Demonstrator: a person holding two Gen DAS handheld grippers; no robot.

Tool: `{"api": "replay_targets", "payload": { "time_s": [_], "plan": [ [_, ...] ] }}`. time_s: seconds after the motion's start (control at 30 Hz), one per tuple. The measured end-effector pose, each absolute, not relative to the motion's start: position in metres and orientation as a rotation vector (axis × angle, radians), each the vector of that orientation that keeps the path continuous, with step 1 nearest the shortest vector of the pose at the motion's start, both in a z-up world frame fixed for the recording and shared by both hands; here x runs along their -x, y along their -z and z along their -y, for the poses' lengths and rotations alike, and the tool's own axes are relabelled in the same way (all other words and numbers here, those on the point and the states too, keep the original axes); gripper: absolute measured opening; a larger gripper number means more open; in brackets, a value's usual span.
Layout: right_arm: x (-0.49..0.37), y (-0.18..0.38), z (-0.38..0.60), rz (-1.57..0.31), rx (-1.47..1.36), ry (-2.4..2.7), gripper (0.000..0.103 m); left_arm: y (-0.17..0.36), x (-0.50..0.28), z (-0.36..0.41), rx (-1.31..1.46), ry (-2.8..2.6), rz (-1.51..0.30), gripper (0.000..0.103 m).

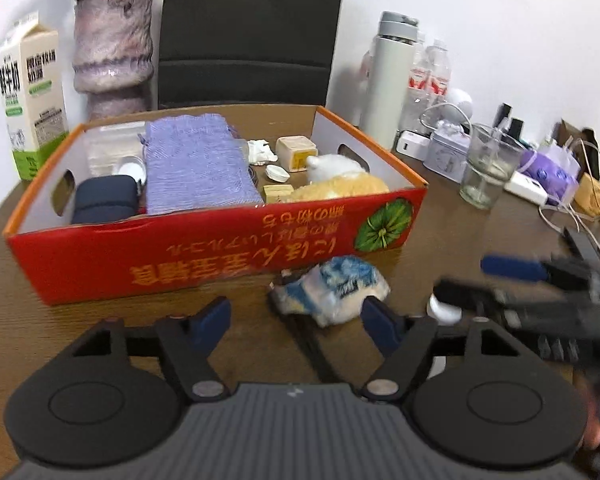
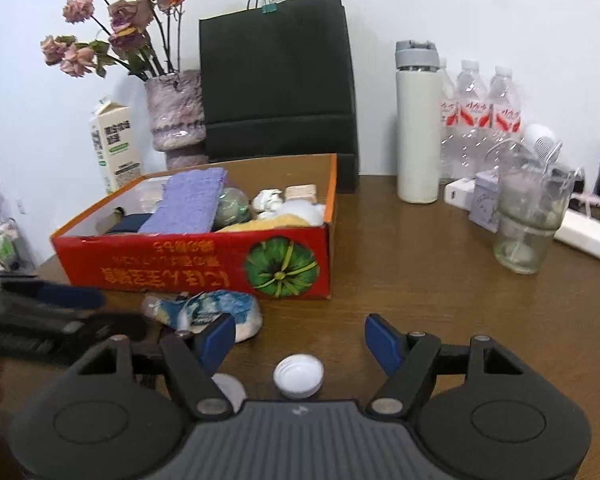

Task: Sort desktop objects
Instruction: 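Grasp the blue-wrapped packet with the left tool while the right tool grasps a white round lid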

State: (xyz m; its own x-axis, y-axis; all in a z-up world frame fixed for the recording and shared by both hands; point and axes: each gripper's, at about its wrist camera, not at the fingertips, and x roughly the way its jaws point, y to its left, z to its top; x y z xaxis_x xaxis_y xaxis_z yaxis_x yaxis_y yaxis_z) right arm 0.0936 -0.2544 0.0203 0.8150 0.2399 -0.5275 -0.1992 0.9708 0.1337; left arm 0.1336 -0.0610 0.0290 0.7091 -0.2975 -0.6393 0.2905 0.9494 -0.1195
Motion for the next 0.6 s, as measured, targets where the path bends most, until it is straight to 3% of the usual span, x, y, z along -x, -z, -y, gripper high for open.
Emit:
{"api": "replay_targets", "payload": {
  "time_s": [0.1, 0.17, 0.27, 0.33, 0.6],
  "plan": [
    [-0.091, -0.016, 0.257, -0.586, -0.104, -0.253, 0.070, -0.025, -0.151, 0.068, 0.060, 0.324, -0.742, 0.061],
    [-0.091, -0.014, 0.255, -0.592, -0.094, -0.254, 0.070, -0.021, -0.160, 0.071, 0.095, 0.333, -0.775, 0.037],
    [-0.089, -0.013, 0.250, -0.599, -0.069, -0.269, 0.070, -0.013, -0.169, 0.075, 0.115, 0.341, -0.819, 0.014],
    [-0.088, -0.013, 0.245, -0.603, -0.046, -0.284, 0.070, -0.014, -0.166, 0.076, 0.115, 0.338, -0.816, 0.006],
    [-0.084, -0.008, 0.230, -0.626, 0.005, -0.334, 0.069, -0.064, -0.122, 0.036, 0.226, 0.320, -0.666, 0.003]
  ]
}}
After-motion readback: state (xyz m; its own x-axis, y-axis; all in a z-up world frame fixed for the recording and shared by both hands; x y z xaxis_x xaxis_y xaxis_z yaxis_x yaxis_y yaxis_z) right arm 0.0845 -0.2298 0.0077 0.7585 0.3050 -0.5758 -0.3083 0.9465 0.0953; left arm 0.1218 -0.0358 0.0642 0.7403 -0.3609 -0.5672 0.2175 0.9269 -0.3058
